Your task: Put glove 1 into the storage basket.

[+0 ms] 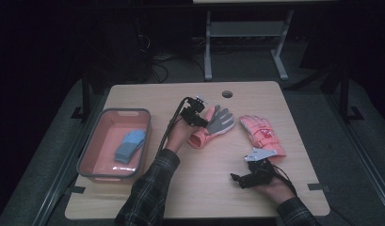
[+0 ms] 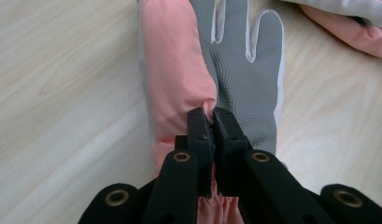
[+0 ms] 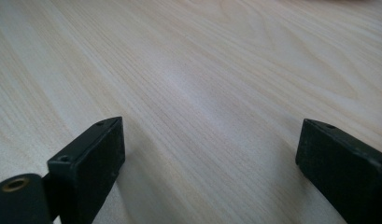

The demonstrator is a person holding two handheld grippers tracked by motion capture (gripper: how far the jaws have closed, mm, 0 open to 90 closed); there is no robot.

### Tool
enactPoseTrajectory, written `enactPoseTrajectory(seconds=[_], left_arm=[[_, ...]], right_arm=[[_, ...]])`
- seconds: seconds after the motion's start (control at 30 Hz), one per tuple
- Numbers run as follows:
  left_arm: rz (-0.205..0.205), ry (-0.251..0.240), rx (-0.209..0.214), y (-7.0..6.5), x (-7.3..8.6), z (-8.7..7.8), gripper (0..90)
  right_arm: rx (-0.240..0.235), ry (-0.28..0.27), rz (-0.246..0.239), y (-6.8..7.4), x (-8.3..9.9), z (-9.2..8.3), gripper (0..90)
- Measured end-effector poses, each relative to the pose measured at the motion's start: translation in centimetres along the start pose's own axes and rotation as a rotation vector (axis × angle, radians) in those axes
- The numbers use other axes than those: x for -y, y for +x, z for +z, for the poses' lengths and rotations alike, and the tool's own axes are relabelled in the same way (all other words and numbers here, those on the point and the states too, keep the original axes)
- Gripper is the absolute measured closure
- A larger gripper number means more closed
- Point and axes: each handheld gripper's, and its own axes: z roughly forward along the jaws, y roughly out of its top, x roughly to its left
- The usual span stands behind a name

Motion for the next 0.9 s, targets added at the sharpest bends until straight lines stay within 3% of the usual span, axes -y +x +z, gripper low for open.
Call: enactPoseTrajectory(seconds=[0.17,0.57,0.9], left_arm=[[-0.037,-0.013,0.012,-0.8,1.4,-1.2,86.4],[-0.059,-0.052,0.044,-3.1,5.7,-4.9,86.3],[-0.085,-0.032,0.060,-4.7,8.7,-5.8,86.2]], right_arm=[[0.000,-0.001,-0.003,0.0,0.0,0.0,7.9],[-0.003,-0.002,-0.004,0.1,0.0,0.0,7.9],[-0.003,-0.002,-0.006,0.1,0.0,0.0,7.9]])
